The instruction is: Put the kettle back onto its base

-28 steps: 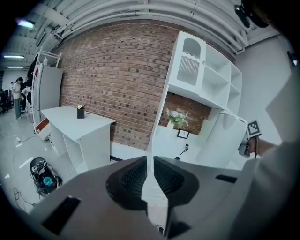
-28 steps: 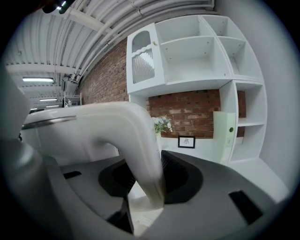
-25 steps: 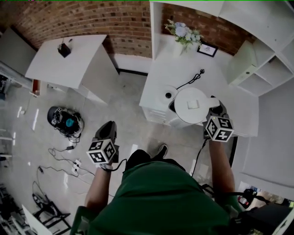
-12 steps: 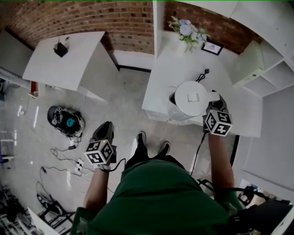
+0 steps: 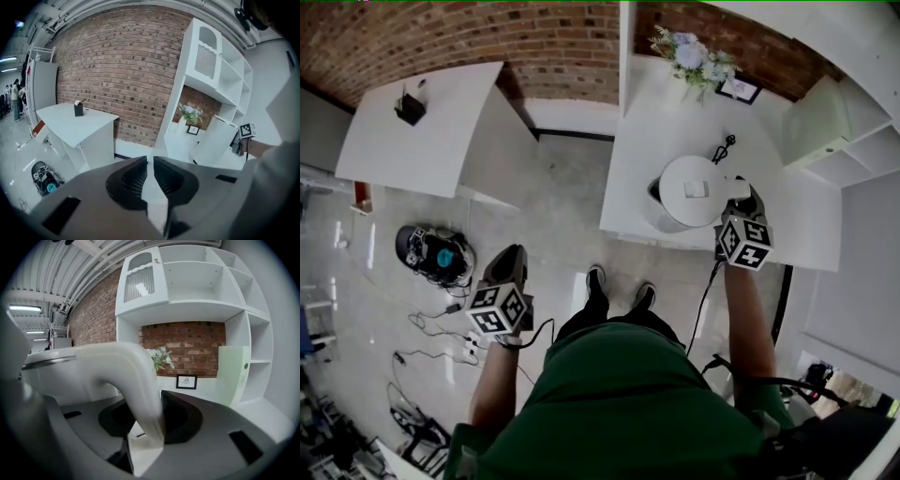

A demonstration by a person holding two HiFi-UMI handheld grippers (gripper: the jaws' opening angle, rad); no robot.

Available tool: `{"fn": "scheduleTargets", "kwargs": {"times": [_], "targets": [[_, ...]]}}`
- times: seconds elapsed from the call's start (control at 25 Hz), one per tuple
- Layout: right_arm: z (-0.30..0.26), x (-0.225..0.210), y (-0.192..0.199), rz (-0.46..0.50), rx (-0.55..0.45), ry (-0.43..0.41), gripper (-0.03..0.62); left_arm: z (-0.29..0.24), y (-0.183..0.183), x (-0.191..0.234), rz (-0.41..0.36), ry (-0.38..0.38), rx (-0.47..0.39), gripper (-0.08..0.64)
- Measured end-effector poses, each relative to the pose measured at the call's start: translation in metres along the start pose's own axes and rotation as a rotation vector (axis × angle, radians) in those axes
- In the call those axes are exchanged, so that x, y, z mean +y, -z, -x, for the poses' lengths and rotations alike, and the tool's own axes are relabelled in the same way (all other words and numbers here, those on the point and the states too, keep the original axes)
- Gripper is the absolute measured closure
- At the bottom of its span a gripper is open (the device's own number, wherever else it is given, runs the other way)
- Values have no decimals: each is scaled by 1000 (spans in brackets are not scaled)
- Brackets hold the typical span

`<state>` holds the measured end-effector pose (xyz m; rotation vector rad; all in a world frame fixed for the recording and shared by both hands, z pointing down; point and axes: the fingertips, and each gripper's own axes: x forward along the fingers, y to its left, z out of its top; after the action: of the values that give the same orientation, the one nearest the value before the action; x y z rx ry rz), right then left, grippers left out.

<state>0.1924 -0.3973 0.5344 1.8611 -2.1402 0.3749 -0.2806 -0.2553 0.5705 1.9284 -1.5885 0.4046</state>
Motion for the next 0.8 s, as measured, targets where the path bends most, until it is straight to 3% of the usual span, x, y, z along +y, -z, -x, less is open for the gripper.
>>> {"fn": "scheduleTargets", "kwargs": {"times": [0.28, 0.8], "targets": [[-27, 6, 6, 0, 12, 35, 442, -15, -13, 26, -12, -6, 30, 503], [-45, 5, 19, -10, 5, 36, 441, -33, -18, 26, -30, 0, 59, 503]]}}
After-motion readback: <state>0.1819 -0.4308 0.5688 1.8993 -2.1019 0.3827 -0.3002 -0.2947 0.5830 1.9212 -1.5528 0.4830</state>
